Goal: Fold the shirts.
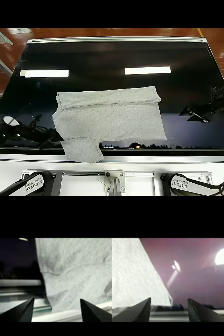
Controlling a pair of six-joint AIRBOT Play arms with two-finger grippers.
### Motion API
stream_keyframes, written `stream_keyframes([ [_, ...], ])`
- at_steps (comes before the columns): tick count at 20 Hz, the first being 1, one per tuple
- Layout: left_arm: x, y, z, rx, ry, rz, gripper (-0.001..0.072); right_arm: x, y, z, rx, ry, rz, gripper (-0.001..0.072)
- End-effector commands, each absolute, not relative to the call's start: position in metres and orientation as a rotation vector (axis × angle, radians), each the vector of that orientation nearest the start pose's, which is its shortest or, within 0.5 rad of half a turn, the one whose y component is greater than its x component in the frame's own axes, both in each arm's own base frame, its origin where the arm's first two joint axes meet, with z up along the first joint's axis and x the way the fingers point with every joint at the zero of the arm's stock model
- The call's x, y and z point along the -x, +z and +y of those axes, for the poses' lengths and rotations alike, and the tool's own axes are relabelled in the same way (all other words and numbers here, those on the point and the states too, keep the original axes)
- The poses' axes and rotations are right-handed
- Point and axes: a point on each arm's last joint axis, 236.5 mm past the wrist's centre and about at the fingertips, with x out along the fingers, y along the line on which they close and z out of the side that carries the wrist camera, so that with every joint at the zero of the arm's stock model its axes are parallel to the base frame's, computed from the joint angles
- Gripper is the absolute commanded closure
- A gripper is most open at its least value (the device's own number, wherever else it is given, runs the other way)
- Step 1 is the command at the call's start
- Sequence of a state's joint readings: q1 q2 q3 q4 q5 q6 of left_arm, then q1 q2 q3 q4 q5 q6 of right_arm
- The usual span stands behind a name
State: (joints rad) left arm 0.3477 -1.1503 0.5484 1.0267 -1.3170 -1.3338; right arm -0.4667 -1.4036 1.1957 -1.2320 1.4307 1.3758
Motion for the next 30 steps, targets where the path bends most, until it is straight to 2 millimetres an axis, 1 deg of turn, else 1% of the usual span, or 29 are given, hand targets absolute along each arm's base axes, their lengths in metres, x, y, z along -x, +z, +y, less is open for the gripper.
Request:
stream_keyframes([
  [1,-0.19,-0.106,-0.075,0.795,-0.203,1.65,0.0052,-0.34,-0.019,-0.076,-0.541,0.012,1.443,0.0143],
  [3,-0.186,-0.114,-0.08,0.773,-0.206,1.665,0.0052,-0.341,-0.019,-0.076,-0.541,0.01,1.44,0.0143],
  [7,-0.195,-0.126,-0.094,0.812,-0.204,1.667,0.0058,-0.338,-0.019,-0.074,-0.547,0.018,1.453,0.0143],
  [8,-0.198,-0.131,-0.097,0.812,-0.196,1.666,0.0105,-0.338,-0.019,-0.074,-0.548,0.018,1.454,0.0143],
  [9,-0.202,-0.136,-0.099,0.82,-0.176,1.659,0.0219,-0.338,-0.019,-0.074,-0.552,0.015,1.455,0.0143],
  [10,-0.206,-0.138,-0.102,0.834,-0.173,1.648,0.0366,-0.337,-0.019,-0.073,-0.554,0.015,1.458,0.0143],
  [11,-0.208,-0.137,-0.106,0.838,-0.189,1.64,0.0536,-0.335,-0.019,-0.073,-0.554,0.017,1.467,0.0143],
  [12,-0.209,-0.135,-0.109,0.835,-0.219,1.631,0.0646,-0.329,-0.023,-0.072,-0.55,0.014,1.49,0.0142],
  [13,-0.207,-0.132,-0.11,0.828,-0.243,1.635,0.0674,-0.317,-0.032,-0.072,-0.545,0.008,1.533,0.0141],
  [14,-0.203,-0.13,-0.113,0.822,-0.27,1.649,0.0674,-0.303,-0.043,-0.067,-0.556,0.014,1.583,0.0081],
  [15,-0.199,-0.127,-0.115,0.818,-0.299,1.662,0.0674,-0.29,-0.053,-0.055,-0.584,0.048,1.623,0.0034],
  [17,-0.193,-0.122,-0.118,0.821,-0.334,1.682,0.0674,-0.267,-0.067,-0.019,-0.653,0.202,1.668,0.0034],
  [18,-0.192,-0.12,-0.117,0.823,-0.341,1.682,0.0674,-0.258,-0.074,-0.009,-0.664,0.247,1.68,0.0034],
  [19,-0.192,-0.118,-0.116,0.829,-0.342,1.676,0.0674,-0.253,-0.081,-0.007,-0.67,0.241,1.69,0.0034],
  [25,-0.205,-0.102,-0.106,0.83,-0.33,1.583,0.0674,-0.243,-0.108,-0.005,-0.7,0.17,1.684,0.0035],
  [28,-0.208,-0.095,-0.104,0.827,-0.339,1.563,0.0674,-0.243,-0.117,0.002,-0.752,0.145,1.659,0.0035],
  [30,-0.214,-0.091,-0.103,0.821,-0.343,1.545,0.0674,-0.249,-0.124,0.006,-0.794,0.122,1.618,0.0035],
])
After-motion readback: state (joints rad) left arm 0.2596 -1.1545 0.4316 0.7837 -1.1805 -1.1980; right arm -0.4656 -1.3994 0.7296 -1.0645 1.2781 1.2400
